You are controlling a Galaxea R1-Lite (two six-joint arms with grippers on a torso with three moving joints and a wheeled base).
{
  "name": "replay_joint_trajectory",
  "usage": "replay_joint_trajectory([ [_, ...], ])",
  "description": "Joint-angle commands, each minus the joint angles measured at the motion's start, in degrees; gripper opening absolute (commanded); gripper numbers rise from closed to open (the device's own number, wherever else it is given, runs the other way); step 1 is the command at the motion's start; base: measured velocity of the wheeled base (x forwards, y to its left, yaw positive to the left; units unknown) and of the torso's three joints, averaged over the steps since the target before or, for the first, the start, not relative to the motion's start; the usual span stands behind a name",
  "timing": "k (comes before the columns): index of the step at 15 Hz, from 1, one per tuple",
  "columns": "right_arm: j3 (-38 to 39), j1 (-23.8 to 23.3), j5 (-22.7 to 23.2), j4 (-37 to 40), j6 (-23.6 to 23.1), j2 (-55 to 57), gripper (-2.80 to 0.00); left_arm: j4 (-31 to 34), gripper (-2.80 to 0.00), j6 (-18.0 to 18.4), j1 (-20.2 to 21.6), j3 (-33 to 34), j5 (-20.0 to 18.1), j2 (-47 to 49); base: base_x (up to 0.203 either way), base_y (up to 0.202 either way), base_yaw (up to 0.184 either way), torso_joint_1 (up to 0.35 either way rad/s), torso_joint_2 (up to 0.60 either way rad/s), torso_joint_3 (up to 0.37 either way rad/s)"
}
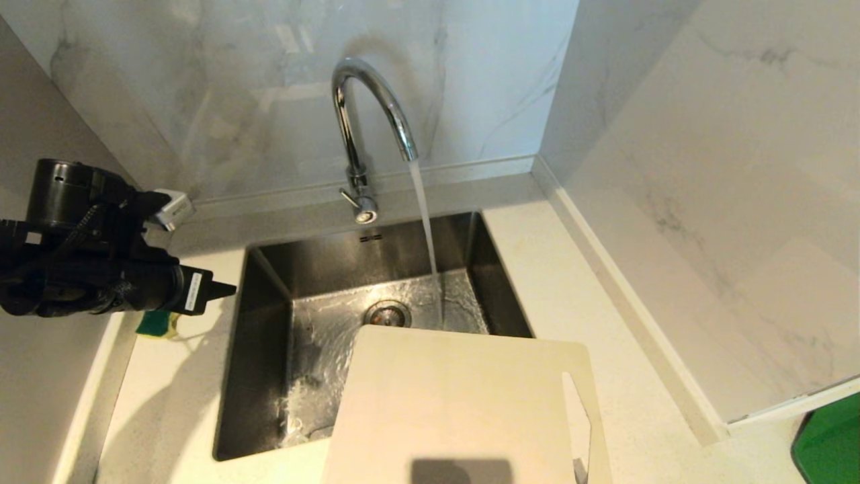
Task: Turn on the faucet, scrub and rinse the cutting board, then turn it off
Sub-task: Turn off the tap
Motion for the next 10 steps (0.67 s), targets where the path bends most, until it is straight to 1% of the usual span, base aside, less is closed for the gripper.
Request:
replay_joint_trajectory([
  [1, 0.01, 0.0, 0.02, 0.03, -0.01, 0.06, -2.8, 0.0, -2.8, -0.75, -2.96, -3.45, 0.08, 2.35, 0.0, 0.0, 0.0, 0.0, 0.0, 0.0],
  [6, 0.01, 0.0, 0.02, 0.03, -0.01, 0.08, -2.8, -0.02, -2.8, -3.14, -5.16, -17.2, 0.05, 13.39, 0.0, 0.0, 0.0, 0.0, 0.0, 0.0],
  [8, 0.01, 0.0, 0.06, 0.03, -0.01, 0.03, -2.8, 0.13, -2.8, -5.32, -6.4, -24.08, -0.12, 17.52, 0.0, 0.0, 0.0, 0.0, 0.0, 0.0],
  [10, 0.01, 0.0, 0.02, 0.03, -0.01, 0.02, -2.8, 0.92, -2.8, -6.92, -8.5, -28.89, -0.24, 20.34, 0.0, 0.0, 0.0, 0.0, 0.0, 0.0],
])
